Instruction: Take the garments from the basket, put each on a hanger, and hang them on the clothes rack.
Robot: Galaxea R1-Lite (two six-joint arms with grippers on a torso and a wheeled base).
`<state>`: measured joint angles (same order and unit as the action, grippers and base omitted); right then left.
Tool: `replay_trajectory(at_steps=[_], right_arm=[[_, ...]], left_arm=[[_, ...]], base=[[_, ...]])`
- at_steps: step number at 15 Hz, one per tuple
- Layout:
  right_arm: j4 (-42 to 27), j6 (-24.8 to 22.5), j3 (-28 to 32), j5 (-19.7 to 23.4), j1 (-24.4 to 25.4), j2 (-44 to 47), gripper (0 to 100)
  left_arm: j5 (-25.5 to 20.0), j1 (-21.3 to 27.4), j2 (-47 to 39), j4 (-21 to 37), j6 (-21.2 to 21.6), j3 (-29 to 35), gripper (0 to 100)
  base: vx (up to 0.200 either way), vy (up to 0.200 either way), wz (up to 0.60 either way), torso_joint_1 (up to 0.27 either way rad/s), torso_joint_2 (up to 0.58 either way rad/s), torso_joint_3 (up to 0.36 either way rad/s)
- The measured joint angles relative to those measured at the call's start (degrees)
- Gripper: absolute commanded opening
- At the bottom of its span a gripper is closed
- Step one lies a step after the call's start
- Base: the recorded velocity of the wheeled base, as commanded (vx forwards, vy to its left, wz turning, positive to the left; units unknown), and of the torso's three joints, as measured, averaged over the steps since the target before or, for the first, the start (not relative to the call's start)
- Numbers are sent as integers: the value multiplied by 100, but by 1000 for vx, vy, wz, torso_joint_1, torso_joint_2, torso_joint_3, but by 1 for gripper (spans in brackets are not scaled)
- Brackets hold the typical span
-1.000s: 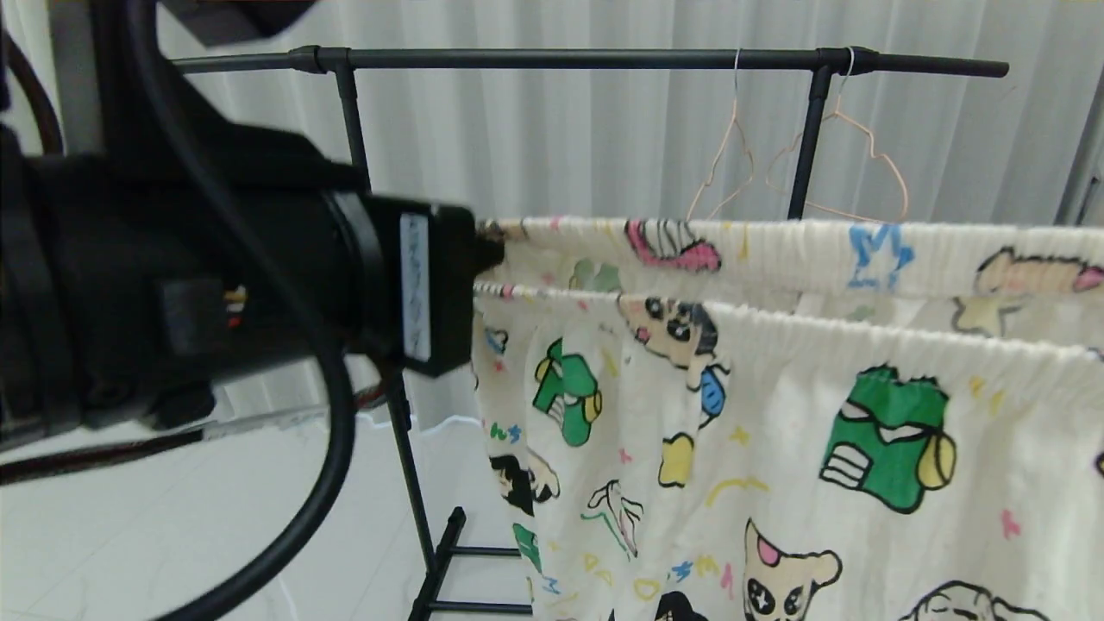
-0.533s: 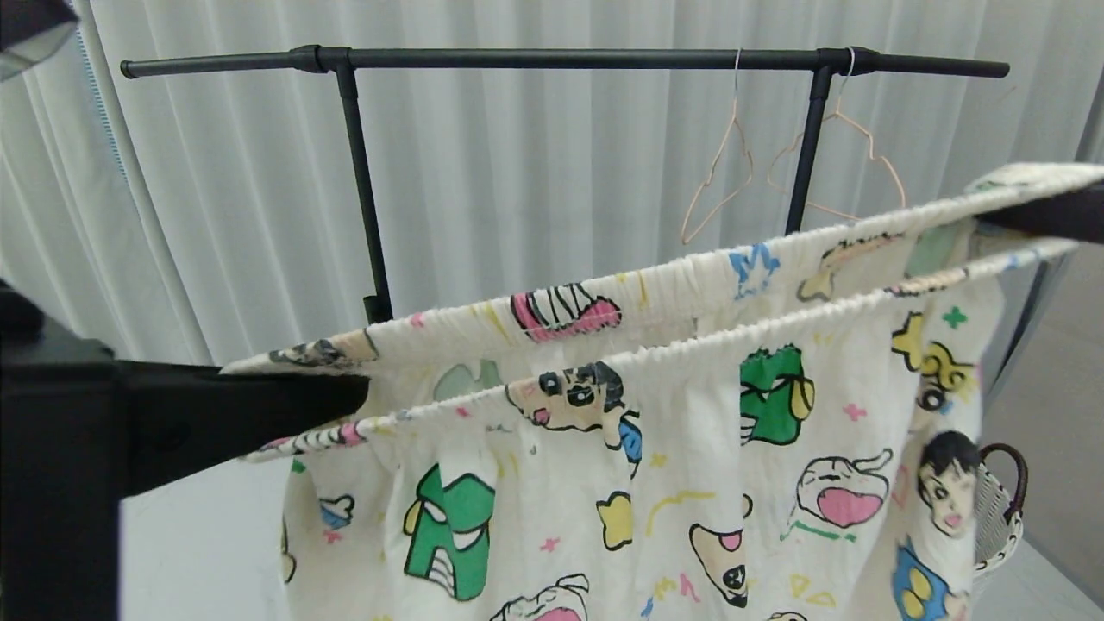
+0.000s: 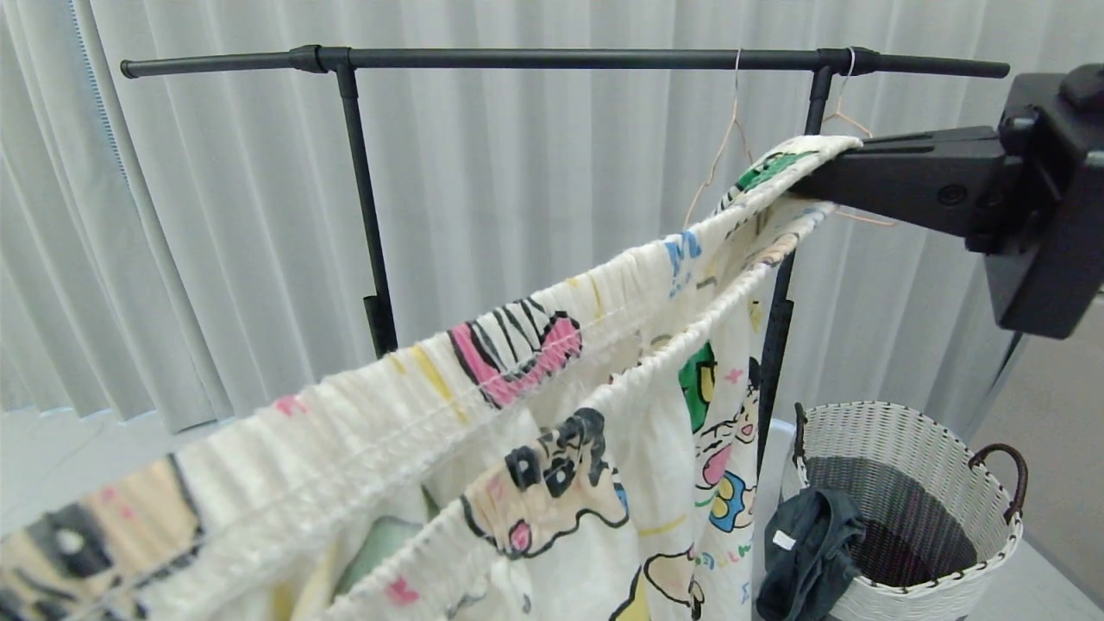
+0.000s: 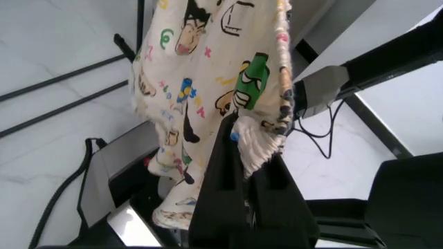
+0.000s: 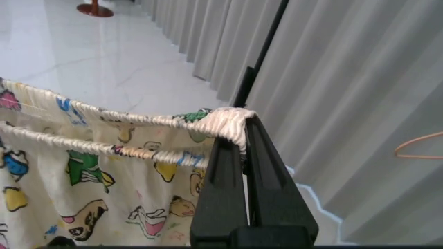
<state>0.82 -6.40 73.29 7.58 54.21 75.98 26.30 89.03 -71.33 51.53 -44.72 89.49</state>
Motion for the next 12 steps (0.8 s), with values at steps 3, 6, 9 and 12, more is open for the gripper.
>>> replay_trajectory(at_steps=[3,6,9,12], right_arm=[[-61,0,-96,-41,-2,-30,0],[-1036,13,-83,-386,-229,-265,0],[-2580,60,282,-507,-639,-675,0],[-3327,230,507,-480,-756,-1085,0]], left_arm=[[2,33,-2,151,57,-2,0],[96,-212,-17,391,662,-5,0],[430,-1202,-98,379,1642,-9,0],[692,-2105,-384,-418,2236,-38,0]], base=[[0,0,0,0,0,0],[0,0,0,0,0,0],[0,0,0,0,0,0],[0,0,0,0,0,0]])
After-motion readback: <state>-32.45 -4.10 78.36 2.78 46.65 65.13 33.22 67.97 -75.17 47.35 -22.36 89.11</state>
